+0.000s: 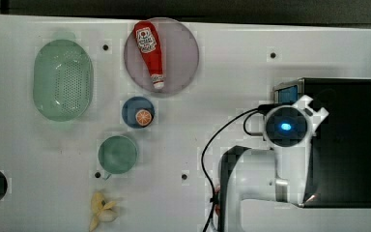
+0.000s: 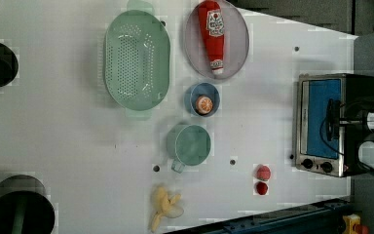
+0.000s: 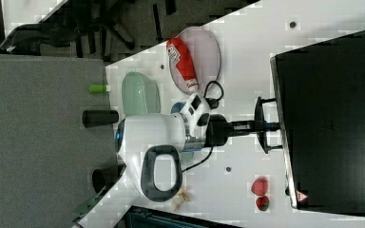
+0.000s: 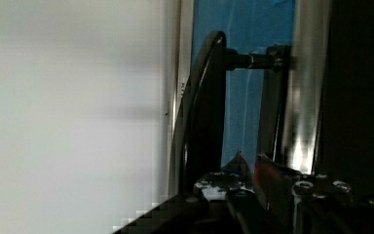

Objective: Flap open oven.

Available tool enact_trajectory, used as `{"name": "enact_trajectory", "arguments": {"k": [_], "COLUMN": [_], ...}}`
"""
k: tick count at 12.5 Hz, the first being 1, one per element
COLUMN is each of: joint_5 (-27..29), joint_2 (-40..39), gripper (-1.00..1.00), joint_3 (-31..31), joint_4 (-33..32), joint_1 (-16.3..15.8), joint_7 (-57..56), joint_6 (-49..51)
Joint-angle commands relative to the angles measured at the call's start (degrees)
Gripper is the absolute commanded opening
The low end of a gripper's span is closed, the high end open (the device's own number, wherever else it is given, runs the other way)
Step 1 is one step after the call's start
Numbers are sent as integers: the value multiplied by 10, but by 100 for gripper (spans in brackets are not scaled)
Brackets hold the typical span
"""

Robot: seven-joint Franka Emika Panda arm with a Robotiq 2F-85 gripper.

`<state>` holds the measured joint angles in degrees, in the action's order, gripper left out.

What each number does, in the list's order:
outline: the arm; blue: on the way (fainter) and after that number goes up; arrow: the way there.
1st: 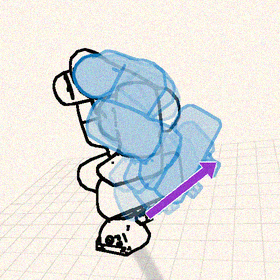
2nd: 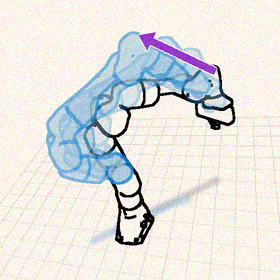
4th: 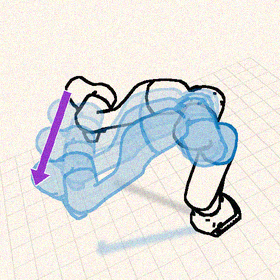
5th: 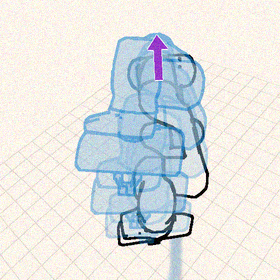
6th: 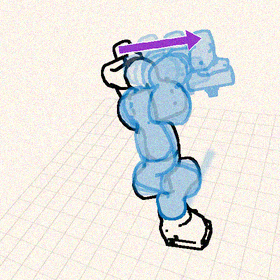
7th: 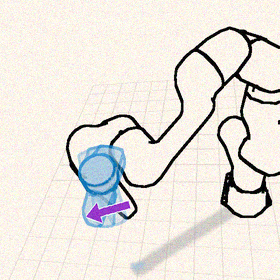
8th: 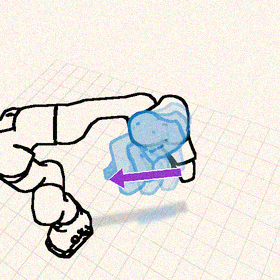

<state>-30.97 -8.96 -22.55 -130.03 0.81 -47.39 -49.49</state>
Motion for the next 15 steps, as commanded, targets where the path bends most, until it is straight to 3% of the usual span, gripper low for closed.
{"name": "enact_trajectory", "arguments": {"k": [1,6,15], "joint_5": [-33,-73,-295], "joint_2": [1,-31,-169], "gripper": [-65,-65,-65], "joint_3": [23,78,138], "joint_4": [-4,-6,12], "joint_1": [-26,-37,-101], "joint_7": [147,248,558], "joint_6": [23,49,101]}}
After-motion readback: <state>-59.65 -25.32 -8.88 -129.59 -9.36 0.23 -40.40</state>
